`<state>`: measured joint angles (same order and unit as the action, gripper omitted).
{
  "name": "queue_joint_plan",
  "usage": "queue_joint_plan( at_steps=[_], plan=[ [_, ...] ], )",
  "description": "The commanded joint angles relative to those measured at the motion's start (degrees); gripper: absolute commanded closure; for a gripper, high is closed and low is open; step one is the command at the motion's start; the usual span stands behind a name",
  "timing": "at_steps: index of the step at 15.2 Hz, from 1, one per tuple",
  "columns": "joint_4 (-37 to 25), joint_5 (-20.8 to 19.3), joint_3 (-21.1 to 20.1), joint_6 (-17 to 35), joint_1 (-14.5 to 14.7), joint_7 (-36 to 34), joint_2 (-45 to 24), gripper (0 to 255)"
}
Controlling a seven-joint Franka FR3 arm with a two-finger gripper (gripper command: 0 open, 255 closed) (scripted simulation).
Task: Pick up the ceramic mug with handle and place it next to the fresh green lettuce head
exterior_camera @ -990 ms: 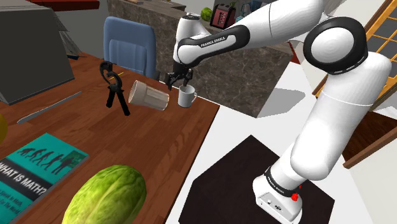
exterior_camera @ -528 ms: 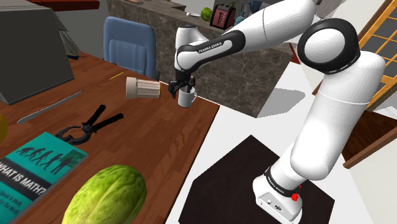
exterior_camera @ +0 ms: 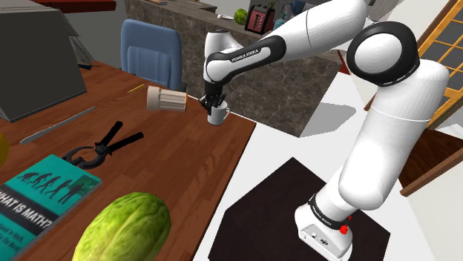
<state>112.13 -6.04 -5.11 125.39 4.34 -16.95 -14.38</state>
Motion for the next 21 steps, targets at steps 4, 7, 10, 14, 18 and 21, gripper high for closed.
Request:
queue_joint_plan(
  at_steps=[4,7,10,14,18,21],
  plan=[
    [0.0,0.0,0.0,0.0,0.0,0.0,0.0,255],
    [0.0,0.0,0.0,0.0,0.0,0.0,0.0,255],
    [-0.9,0.2,-0.1,-2.0,0.0,0.3,1.1,255],
    [-2.3,0.5,-0.1,-4.8,-0.1,0.6,2.4,255],
    [-4.0,0.8,-0.2,-7.5,-0.1,0.9,3.6,255],
    [-5.3,1.0,-0.2,-9.6,-0.1,1.1,4.4,255]
  ],
)
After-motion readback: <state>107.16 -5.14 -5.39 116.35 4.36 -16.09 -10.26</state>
